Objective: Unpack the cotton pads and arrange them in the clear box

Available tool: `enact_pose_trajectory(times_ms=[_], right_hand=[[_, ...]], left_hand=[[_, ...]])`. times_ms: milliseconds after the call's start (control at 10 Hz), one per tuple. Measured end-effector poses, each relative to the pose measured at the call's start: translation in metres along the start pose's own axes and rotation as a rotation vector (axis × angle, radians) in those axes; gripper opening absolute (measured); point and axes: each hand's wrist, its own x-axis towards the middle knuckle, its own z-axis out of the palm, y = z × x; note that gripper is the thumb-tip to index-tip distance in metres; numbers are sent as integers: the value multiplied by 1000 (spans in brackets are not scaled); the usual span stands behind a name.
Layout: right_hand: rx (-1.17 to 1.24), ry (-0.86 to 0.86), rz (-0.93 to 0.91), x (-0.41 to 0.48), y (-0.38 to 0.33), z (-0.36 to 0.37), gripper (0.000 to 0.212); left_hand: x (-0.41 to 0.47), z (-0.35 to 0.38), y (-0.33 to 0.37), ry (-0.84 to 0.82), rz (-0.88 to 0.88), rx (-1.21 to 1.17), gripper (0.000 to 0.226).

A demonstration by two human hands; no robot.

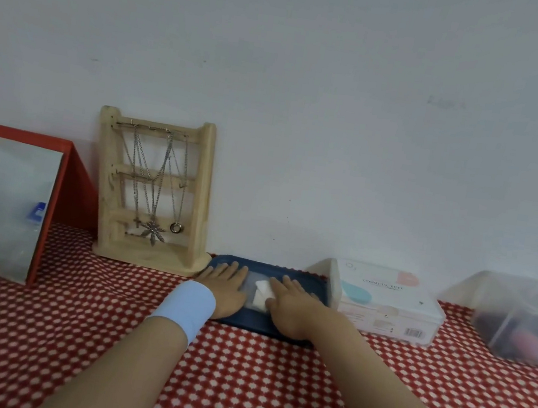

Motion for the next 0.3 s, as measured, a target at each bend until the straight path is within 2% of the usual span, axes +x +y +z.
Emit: enact_pose_trajectory(times_ms=[100,200,300], right_hand=[[-26,-6,10,2,0,-1,60],[-10,41,10,-2,-2,-4,60],[95,52,-1,-7,0,-9,67]], left_hand=[[-2,0,1,28,0,21,59],[-11,-4,3,148,10,43,60],[-17,-13,4,184,26,-74,59]])
